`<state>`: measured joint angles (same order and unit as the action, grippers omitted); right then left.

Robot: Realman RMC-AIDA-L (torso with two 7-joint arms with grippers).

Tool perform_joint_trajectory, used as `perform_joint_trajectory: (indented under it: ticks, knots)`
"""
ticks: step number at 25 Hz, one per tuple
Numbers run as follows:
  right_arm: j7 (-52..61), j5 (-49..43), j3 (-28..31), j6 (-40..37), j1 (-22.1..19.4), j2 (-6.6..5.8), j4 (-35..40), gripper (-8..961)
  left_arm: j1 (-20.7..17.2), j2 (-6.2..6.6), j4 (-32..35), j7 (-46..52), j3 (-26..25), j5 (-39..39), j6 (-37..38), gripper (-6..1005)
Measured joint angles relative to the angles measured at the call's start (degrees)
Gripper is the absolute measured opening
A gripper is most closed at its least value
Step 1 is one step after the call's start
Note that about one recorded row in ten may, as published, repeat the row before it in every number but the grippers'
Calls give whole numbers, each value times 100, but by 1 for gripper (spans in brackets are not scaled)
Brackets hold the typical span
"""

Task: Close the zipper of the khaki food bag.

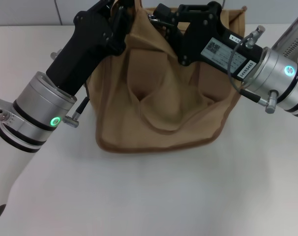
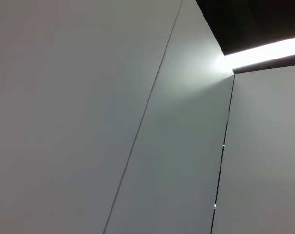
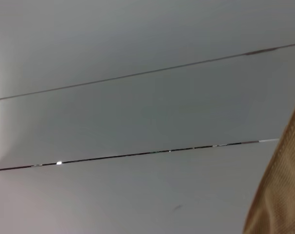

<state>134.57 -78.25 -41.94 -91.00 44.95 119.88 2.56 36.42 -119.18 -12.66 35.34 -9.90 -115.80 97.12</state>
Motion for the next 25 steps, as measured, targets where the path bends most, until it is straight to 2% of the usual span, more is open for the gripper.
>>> perform_joint_trajectory:
  ticks: [1, 7, 25]
  knots:
    - [-24, 0, 0, -10, -26, 0, 14, 90, -5, 0, 0, 0, -1, 2, 2, 50]
    - [-27, -4, 2, -12, -112, -1, 119, 9, -32, 4, 0, 0, -22, 3, 3, 50]
    - [-18, 12, -24, -248, -557, -50, 508, 20, -104, 22, 43, 4, -170, 8, 25, 47]
